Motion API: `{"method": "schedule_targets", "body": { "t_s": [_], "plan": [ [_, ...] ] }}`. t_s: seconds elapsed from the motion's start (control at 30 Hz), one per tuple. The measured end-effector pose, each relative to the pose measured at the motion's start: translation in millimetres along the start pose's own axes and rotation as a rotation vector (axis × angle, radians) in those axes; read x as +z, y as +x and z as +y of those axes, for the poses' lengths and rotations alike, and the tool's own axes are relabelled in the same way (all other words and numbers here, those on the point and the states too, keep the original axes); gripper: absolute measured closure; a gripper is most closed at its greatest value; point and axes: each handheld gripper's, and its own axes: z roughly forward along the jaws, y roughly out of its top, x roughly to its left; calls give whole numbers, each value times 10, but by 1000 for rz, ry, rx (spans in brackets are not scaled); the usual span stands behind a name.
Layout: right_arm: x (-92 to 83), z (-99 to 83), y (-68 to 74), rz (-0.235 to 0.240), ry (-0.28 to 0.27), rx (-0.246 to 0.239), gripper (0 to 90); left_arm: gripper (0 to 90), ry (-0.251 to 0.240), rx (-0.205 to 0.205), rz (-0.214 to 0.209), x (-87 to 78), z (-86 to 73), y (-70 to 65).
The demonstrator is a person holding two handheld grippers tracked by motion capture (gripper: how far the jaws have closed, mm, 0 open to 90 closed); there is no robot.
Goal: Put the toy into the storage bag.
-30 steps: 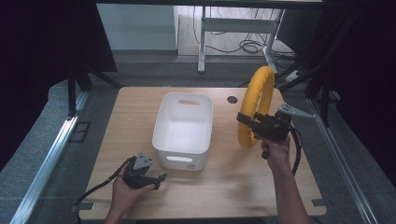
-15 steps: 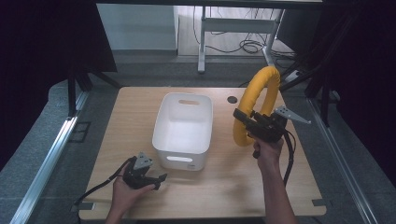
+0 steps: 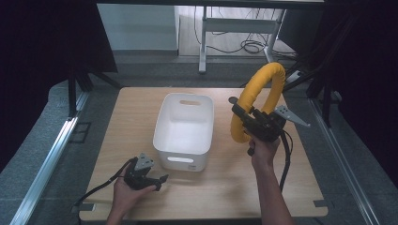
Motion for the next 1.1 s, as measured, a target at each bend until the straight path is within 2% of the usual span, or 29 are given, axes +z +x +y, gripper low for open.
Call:
{"method": "schedule_targets", "body": {
  "t_s": [0.43,0.67,1.1],
  "plan": [
    [58,183,264,48,-37,-57,506,165,2,-3,-3,-3,-5,6],
    [171,267,427,89,-39,-88,505,165,7,2,-4,2,-5,9],
    [333,320,568,118,-26,-95,505,165,5,-2,-6,-3,-9,18]
  ]
}}
